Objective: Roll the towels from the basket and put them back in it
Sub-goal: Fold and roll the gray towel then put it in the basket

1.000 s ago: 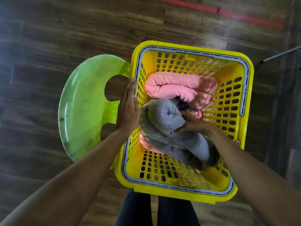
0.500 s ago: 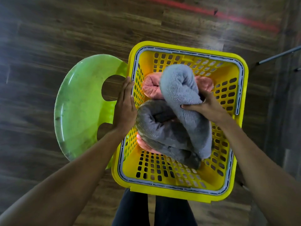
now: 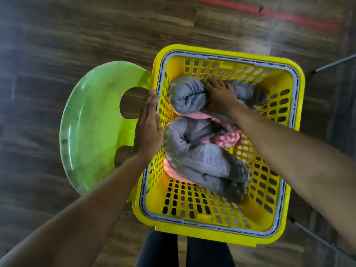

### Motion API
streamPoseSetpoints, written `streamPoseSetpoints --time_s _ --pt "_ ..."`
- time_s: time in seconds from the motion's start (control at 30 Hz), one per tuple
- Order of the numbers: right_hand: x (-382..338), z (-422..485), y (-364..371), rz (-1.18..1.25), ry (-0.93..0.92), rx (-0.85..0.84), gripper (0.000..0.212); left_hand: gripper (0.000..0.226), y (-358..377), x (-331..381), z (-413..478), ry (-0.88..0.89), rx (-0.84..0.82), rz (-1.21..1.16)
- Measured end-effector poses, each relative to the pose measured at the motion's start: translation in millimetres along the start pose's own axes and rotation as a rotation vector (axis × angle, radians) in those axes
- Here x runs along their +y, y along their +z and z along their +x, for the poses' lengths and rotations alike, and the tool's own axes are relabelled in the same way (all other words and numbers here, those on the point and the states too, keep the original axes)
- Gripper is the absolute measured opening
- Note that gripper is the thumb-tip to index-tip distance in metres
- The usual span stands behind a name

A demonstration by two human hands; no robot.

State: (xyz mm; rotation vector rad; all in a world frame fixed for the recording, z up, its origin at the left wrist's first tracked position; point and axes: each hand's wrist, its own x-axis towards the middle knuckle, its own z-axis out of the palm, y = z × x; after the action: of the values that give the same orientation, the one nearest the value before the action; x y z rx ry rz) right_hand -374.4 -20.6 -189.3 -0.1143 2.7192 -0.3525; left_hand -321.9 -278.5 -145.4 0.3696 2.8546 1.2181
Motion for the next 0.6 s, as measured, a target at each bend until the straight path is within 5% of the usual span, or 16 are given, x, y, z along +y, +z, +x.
streamPoseSetpoints --time_s 0.13,0.27,0.3,0.4,0.47,0.6 --pt "-18 0 2 -0.076 0.125 0.018 0.09 0.042 2 -3 0 0.017 0.003 -0.004" --pt "-55 -73 17 0.056 0.181 0.377 0.069 0.043 1 -2 0 0.008 -0.009 0.003" --pt "-62 -98 28 0.132 0.141 0.354 0.066 0.044 1 -1 0 0.005 -0.012 0.005" --pt "-60 -153 81 0.304 0.128 -0.284 0.109 0.044 1 -1 0 0.0 -0.017 0.006" --pt "-50 -159 105 0.294 0.138 -0.508 0.118 0.044 0 -1 0 -0.002 -0.02 0.006" --pt "-31 -118 96 0.167 -0.047 -0.256 0.061 0.043 1 -1 1 -0.005 -0.013 0.008"
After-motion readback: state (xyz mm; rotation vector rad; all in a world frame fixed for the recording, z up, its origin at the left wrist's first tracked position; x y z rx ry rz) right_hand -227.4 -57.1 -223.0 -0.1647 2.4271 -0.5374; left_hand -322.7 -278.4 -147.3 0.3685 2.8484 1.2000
